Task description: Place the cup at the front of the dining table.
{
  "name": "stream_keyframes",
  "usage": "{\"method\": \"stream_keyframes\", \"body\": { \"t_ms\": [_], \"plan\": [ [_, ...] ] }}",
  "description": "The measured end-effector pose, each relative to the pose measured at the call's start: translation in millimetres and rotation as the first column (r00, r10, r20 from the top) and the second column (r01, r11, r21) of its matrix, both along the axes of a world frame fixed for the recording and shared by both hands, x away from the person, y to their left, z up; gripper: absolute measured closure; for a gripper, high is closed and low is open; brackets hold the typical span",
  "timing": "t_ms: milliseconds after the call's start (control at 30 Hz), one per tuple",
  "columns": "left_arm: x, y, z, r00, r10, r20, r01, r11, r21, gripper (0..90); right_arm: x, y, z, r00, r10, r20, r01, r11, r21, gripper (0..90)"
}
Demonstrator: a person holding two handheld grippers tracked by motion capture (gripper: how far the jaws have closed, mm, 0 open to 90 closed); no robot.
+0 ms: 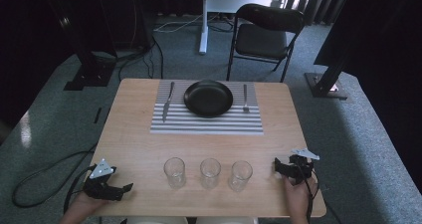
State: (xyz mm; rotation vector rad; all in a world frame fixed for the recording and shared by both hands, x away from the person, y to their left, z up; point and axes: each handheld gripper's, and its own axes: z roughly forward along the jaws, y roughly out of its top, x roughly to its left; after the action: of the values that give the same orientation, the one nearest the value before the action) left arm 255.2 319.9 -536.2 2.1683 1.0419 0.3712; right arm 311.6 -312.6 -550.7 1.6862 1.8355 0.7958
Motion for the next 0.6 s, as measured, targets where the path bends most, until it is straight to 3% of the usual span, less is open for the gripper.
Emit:
{"method": "stream_keyframes", "body": {
  "t_ms": [333,400,600],
  "plan": [
    [-0.7,-29.1,2.2,0.9950,-0.099,-0.010,0.099,0.9948,-0.026,5.4,0.0,0.0,0.0,1.0000,0.000,0.000,0.000,1.000,0.000,11.9],
    [-0.7,-29.1,2.2,0.9950,-0.099,-0.010,0.099,0.9948,-0.026,5.4,0.0,0.0,0.0,1.0000,0.000,-0.001,0.000,1.000,0.000,11.9],
    [0.9,-50.5,1.9,0.9876,-0.157,-0.005,0.157,0.9873,-0.025,5.4,0.0,0.0,0.0,1.0000,-0.001,-0.001,0.001,1.000,0.000,11.9]
  ]
}}
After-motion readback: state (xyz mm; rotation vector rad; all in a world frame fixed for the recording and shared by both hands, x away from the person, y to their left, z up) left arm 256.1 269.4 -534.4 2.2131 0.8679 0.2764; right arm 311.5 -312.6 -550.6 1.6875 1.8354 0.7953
